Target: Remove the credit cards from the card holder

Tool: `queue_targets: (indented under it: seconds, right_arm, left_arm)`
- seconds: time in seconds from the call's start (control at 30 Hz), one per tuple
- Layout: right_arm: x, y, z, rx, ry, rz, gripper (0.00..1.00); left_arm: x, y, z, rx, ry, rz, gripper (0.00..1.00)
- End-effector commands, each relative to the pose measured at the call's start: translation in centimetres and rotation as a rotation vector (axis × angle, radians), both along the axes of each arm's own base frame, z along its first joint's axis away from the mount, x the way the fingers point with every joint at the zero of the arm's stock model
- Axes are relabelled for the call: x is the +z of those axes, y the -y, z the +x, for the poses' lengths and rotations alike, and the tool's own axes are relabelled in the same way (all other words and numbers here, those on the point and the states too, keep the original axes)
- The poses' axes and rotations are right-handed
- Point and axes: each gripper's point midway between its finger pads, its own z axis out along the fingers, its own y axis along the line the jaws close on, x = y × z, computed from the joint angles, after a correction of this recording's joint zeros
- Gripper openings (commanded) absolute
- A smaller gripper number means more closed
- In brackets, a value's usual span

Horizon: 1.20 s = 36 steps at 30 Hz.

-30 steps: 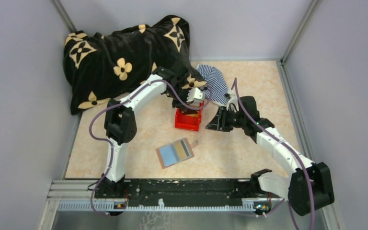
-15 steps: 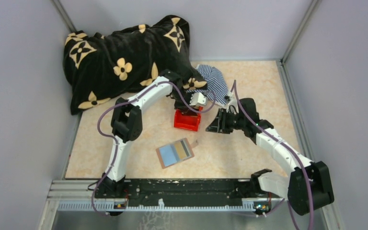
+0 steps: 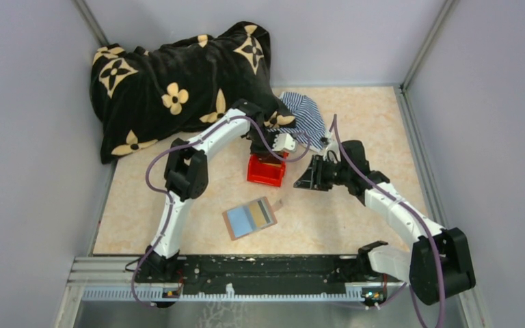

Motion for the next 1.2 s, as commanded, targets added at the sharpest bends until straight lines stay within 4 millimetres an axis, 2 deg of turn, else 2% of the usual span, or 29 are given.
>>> queue_targets:
  seconds: [0.0, 0.4, 0.5, 0.57, 0.63, 0.8, 1.0, 1.17]
  right_arm:
    - [0.3, 0.1, 0.3, 0.014, 0.039, 0.011, 0.36]
    - [0.0, 0.2, 0.2, 0.017, 0.032, 0.013, 0.35]
    - [-0.1, 0.2, 0.2, 0.018, 0.03, 0.015, 0.35]
    - [-0.2, 0.2, 0.2, 0.021, 0.03, 0.015, 0.35]
    - [-0.2, 0.2, 0.2, 0.022, 0.027, 0.017, 0.35]
    - [-0.3, 0.1, 0.2, 0.027, 0.024, 0.024, 0.35]
    - [-0.3, 0.0, 0.1, 0.03, 0.023, 0.026, 0.35]
    - [-0.4, -0.1, 0.1, 0.037, 0.019, 0.035, 0.34]
  left_arm:
    - [-1.2, -0.6, -0.3, -0.032, -0.02, 0.046, 0.0]
    - [-2.3, -1.0, -0.7, -0.049, -0.04, 0.071, 0.0]
    - [-2.6, -1.0, 0.0, -0.03, -0.016, 0.079, 0.13]
    - [-2.5, -0.9, 0.5, -0.016, 0.004, 0.082, 0.26]
    - [-2.3, -0.8, 1.0, -0.002, 0.023, 0.076, 0.34]
    - [-1.1, 0.0, 2.1, 0.009, 0.077, 0.038, 0.38]
    - [-0.1, 0.3, 3.3, 0.023, 0.134, 0.022, 0.5]
    - [1.5, 1.2, 4.7, 0.041, 0.204, -0.029, 0.51]
